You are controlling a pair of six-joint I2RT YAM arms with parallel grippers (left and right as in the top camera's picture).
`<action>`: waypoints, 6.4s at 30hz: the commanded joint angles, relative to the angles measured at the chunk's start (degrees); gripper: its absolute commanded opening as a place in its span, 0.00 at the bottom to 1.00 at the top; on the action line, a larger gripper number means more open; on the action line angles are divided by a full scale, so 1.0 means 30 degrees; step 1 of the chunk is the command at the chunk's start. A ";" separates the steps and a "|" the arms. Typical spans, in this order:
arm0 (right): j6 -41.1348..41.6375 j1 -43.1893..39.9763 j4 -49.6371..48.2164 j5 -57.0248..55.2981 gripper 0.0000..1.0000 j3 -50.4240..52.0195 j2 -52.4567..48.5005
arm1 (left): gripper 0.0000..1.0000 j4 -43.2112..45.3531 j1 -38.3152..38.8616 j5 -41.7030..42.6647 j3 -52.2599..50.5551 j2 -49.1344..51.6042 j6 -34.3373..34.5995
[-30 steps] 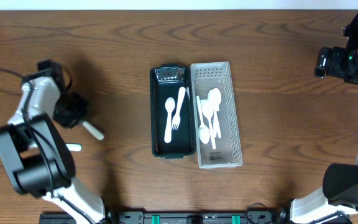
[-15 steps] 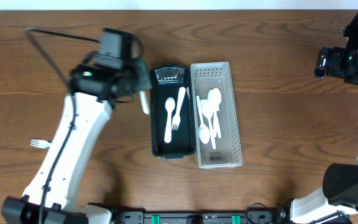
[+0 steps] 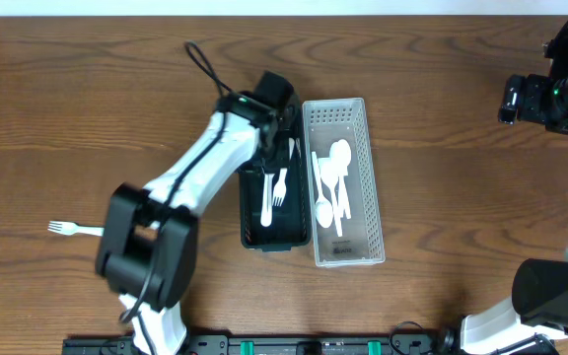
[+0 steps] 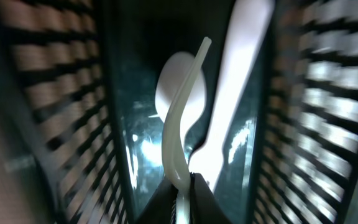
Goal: Pack container
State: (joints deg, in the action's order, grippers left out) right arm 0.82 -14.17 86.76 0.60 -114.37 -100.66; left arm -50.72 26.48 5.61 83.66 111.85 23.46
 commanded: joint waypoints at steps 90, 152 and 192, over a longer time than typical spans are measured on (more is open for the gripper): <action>0.0138 -0.0036 0.0889 0.0087 0.93 -0.0073 0.0015 | 0.34 0.3417 -2.0640 -0.2346 -0.7191 0.1406 0.6543; 0.0131 0.0087 -0.0889 0.0095 0.94 -0.0073 -0.0036 | 0.50 0.2572 -0.0240 0.1027 -0.2761 -0.2769 -0.6069; -0.5581 0.5268 -2.0480 -0.0474 0.99 0.5457 0.3687 | 0.98 1.4812 -0.8699 -0.4597 -0.5588 -1.3005 -0.8823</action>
State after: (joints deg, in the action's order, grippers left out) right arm -12.88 3.86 27.18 0.62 -103.88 -97.51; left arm -8.23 0.40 -9.89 70.96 78.35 -2.00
